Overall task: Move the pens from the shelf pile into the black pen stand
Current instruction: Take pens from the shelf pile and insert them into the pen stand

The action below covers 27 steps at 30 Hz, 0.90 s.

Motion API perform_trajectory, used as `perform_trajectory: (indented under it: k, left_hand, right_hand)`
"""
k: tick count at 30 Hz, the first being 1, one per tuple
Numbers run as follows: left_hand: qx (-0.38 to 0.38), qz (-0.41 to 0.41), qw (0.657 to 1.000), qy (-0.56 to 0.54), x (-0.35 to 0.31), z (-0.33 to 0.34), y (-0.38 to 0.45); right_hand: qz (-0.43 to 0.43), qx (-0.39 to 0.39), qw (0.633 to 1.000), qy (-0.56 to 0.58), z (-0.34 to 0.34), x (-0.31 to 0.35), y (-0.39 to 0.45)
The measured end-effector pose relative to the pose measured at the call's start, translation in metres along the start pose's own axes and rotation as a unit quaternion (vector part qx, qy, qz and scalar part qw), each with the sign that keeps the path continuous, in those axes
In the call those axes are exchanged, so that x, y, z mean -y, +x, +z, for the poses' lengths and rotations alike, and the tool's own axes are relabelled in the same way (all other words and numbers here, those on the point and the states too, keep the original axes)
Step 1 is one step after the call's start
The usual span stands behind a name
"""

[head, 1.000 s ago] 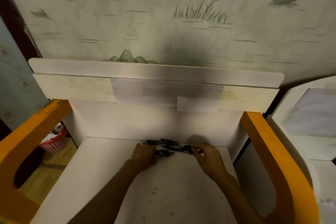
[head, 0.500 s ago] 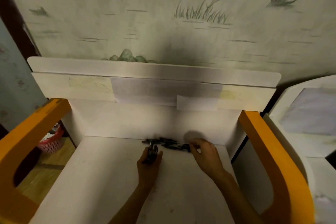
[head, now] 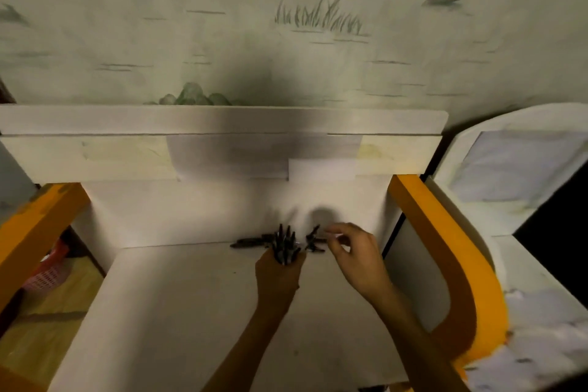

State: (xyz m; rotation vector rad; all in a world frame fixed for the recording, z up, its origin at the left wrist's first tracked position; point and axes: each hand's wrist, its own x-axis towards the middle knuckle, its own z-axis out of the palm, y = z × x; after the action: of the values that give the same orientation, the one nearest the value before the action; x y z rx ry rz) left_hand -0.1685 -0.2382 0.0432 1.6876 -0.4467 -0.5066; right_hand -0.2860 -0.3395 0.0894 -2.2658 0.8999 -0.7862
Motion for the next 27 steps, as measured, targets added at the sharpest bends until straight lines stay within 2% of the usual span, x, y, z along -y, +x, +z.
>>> perform_trajectory:
  k: [4, 10, 16, 21, 27]
  left_hand:
    - [0.058, 0.045, 0.997, -0.024, -0.021, 0.025, -0.023]
    - [0.11, 0.028, 0.993, -0.034, -0.05, 0.058, -0.055]
    - [0.161, -0.002, 0.985, -0.059, -0.079, 0.1, -0.105]
    - [0.176, 0.036, 0.982, -0.056, -0.097, 0.15, -0.163]
    - [0.197, 0.008, 0.977, -0.079, -0.111, 0.221, -0.247]
  right_hand:
    - [0.005, -0.042, 0.999, 0.012, -0.031, 0.011, -0.007]
    - [0.001, -0.089, 0.996, -0.012, -0.088, -0.001, -0.037]
    - [0.015, -0.132, 0.991, -0.017, -0.158, -0.038, -0.081]
    - [0.013, -0.149, 0.989, -0.014, -0.23, -0.085, -0.128]
    - [0.037, -0.152, 0.987, -0.021, -0.309, -0.149, -0.189]
